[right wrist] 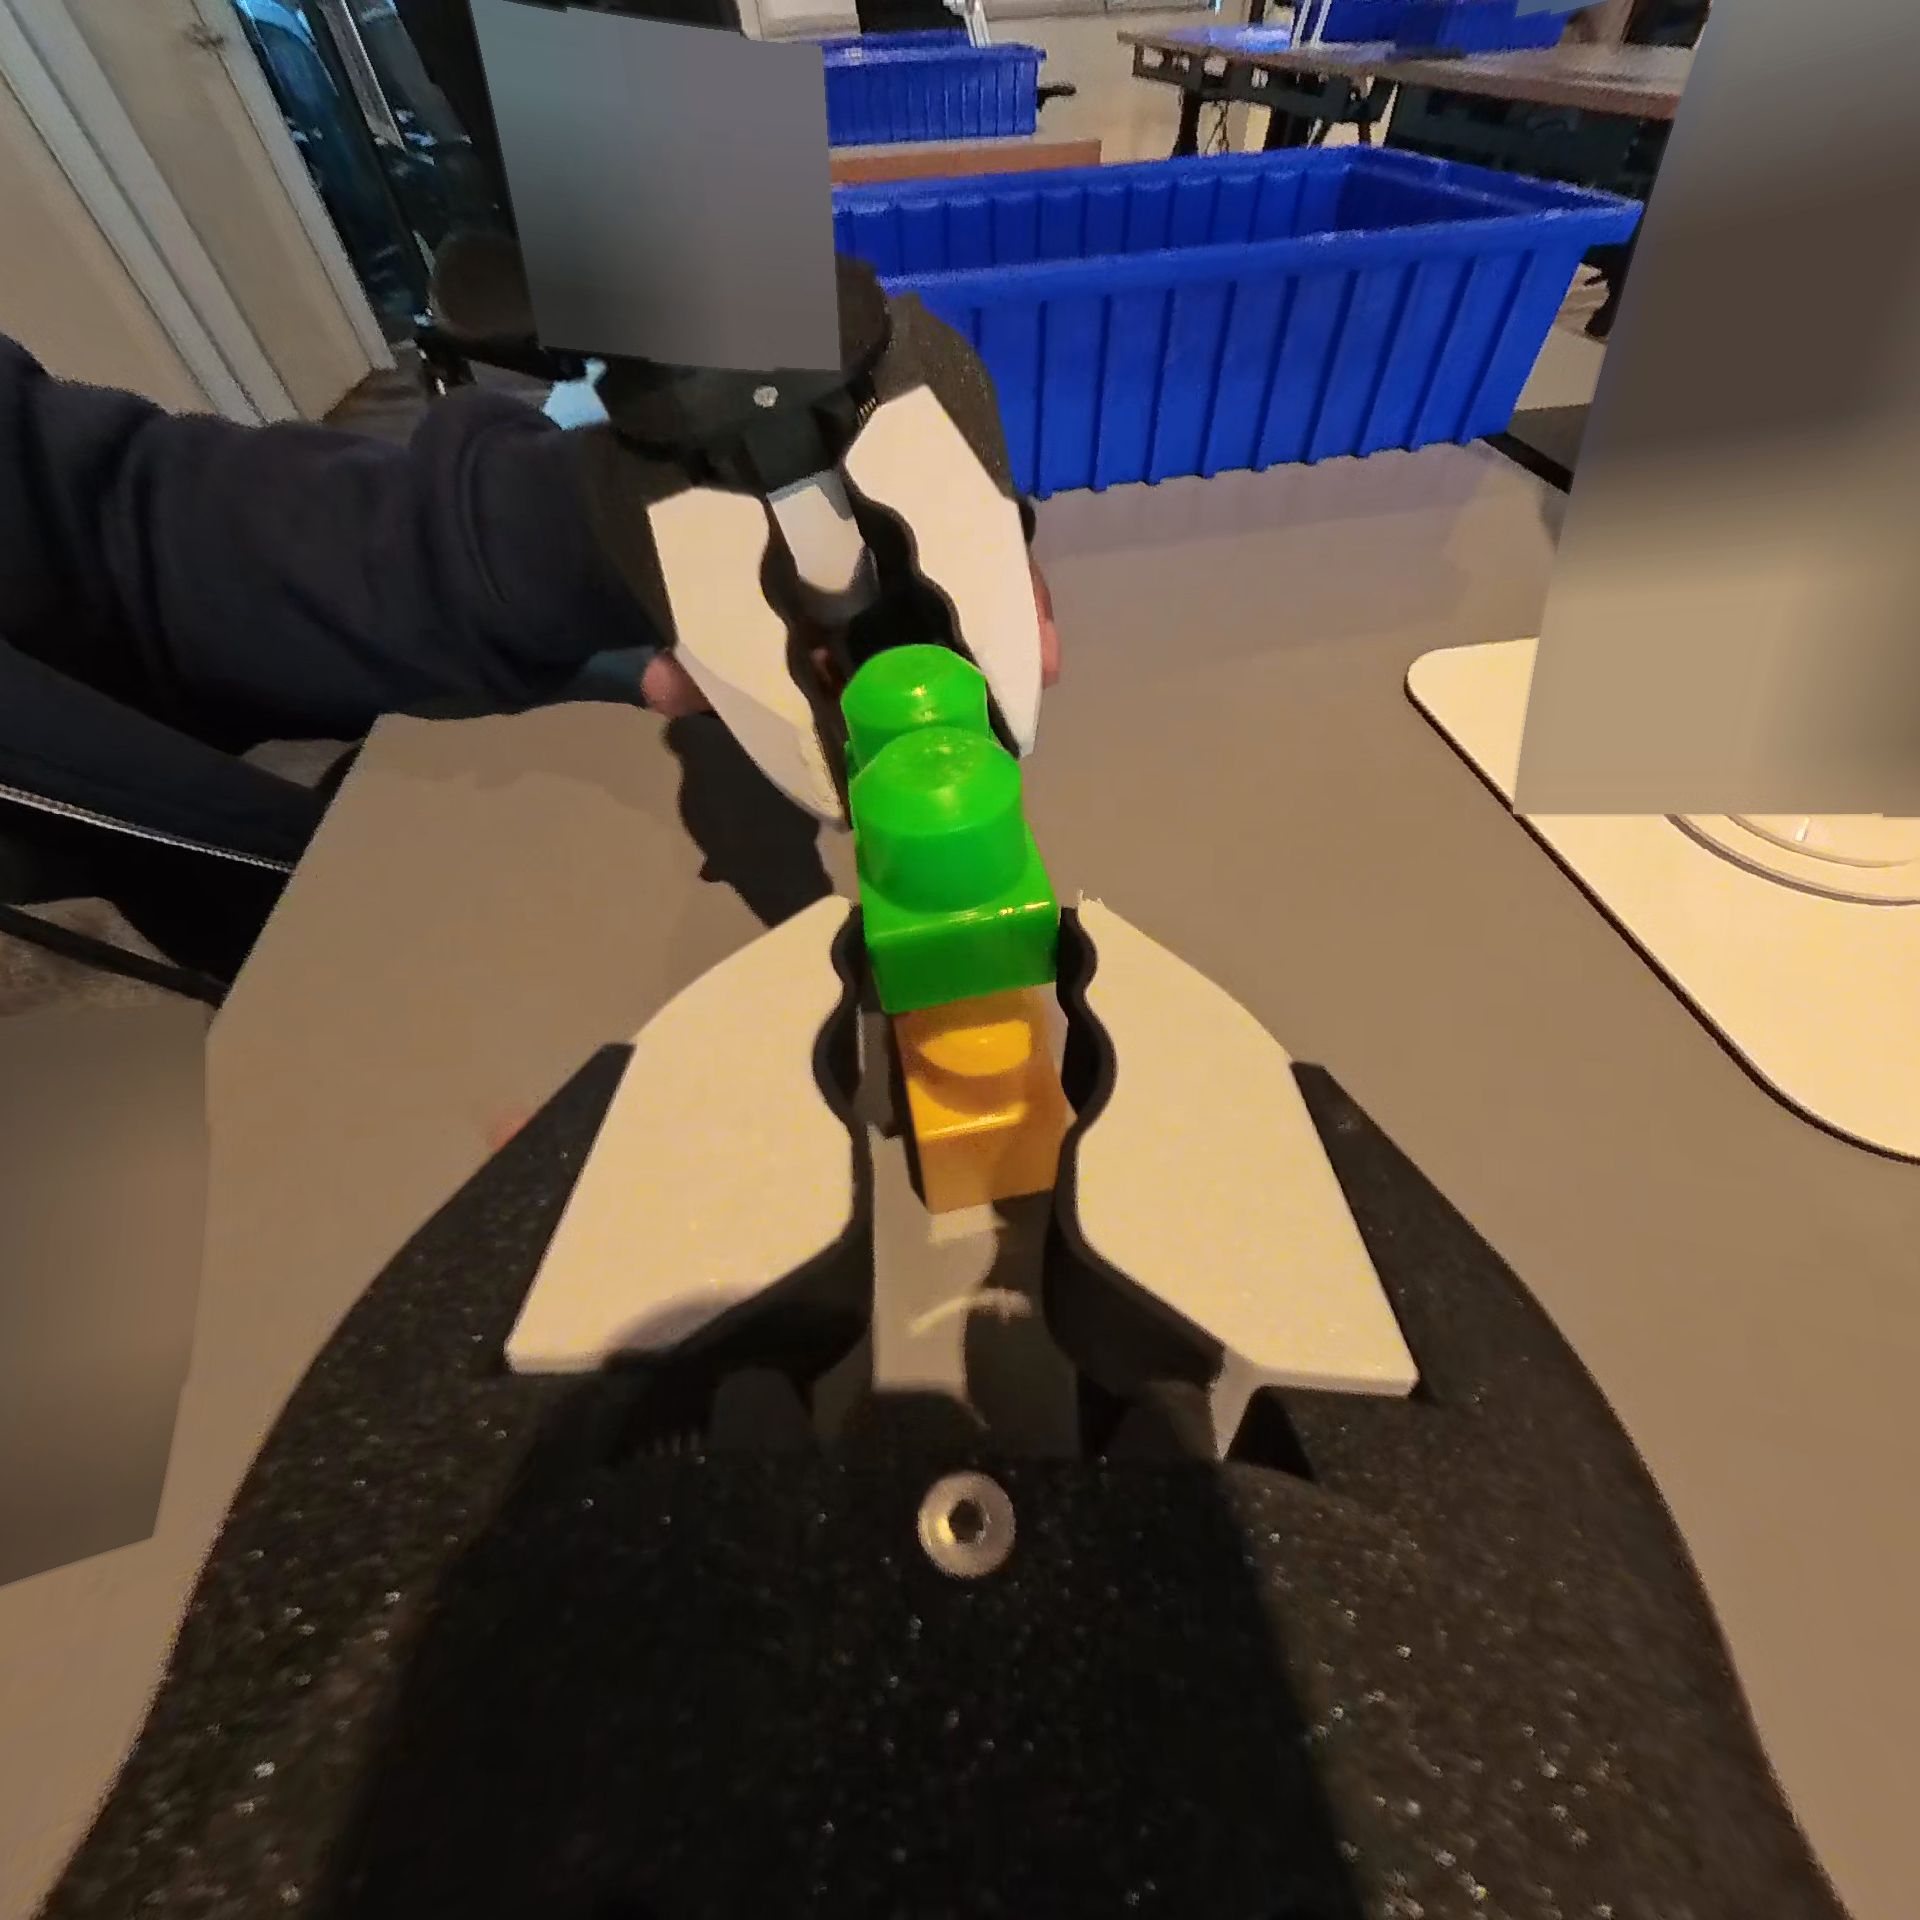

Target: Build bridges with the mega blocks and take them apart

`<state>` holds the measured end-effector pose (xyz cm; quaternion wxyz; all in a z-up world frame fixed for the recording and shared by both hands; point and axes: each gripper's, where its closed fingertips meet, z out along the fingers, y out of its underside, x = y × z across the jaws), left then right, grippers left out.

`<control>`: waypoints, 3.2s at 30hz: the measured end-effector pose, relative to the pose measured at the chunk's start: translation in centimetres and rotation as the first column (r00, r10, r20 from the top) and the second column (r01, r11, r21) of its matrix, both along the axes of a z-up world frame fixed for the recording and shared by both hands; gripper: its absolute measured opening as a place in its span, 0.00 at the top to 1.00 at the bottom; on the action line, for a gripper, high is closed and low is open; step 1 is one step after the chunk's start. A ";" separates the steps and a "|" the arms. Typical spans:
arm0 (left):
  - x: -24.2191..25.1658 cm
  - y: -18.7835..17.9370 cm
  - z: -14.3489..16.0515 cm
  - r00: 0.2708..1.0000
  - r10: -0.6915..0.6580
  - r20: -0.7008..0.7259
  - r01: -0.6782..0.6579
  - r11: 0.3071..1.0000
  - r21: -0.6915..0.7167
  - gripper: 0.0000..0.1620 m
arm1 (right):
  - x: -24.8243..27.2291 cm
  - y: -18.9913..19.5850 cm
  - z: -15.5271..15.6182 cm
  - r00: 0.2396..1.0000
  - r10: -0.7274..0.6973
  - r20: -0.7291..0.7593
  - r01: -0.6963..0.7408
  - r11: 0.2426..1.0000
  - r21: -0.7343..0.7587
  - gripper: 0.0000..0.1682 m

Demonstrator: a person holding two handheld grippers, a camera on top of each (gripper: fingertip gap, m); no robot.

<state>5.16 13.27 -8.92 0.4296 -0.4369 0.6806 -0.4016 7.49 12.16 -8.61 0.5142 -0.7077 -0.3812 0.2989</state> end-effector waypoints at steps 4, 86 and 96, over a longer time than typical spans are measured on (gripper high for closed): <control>0.3 0.1 -0.8 0.999 0.012 -0.031 -0.012 1.000 0.021 0.79 | 0.3 0.1 -0.8 0.999 -0.001 0.041 0.002 1.000 -0.021 0.79; 0.5 0.3 -3.2 0.980 0.076 -0.182 -0.063 0.995 0.075 0.78 | 0.9 0.0 -1.7 0.998 -0.065 -0.018 0.060 0.978 -0.199 0.83; -0.6 0.2 -3.1 0.985 0.001 -0.175 0.002 1.000 0.021 0.78 | 0.7 -0.1 -1.4 0.998 -0.032 -0.062 0.019 0.978 -0.210 0.84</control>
